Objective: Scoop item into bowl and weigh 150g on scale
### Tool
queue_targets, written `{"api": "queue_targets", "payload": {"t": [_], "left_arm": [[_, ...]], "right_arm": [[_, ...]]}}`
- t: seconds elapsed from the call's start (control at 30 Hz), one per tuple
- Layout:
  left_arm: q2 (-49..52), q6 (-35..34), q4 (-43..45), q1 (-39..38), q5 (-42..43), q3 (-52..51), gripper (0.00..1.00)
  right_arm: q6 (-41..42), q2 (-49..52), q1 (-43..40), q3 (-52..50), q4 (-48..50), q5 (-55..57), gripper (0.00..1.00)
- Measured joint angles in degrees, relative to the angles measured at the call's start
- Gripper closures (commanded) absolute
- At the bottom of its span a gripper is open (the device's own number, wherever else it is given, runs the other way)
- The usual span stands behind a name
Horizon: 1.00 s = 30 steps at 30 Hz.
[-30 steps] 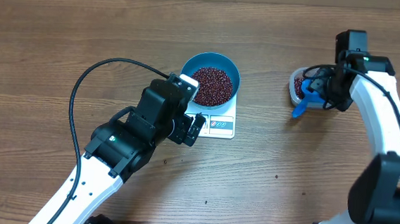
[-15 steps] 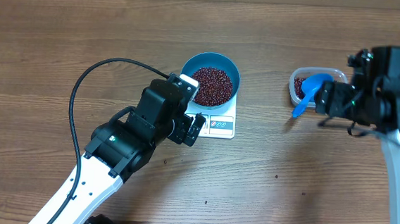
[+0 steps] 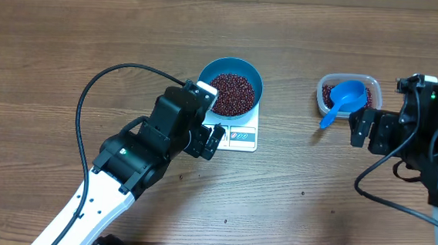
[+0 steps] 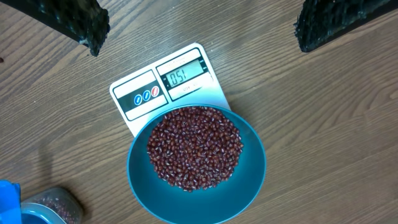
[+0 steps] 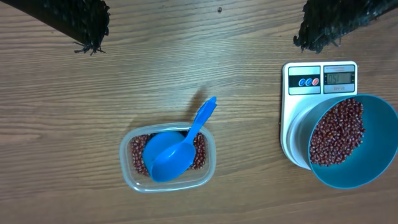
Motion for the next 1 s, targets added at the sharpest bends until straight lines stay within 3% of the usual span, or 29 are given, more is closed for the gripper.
{"api": "queue_targets", "payload": {"t": [1.0], "left_arm": [[0.0,0.0,0.0,0.0,0.0,0.0,0.0]], "right_arm": [[0.4,5.8,0.0,0.0,0.0,-0.2,0.0]]}}
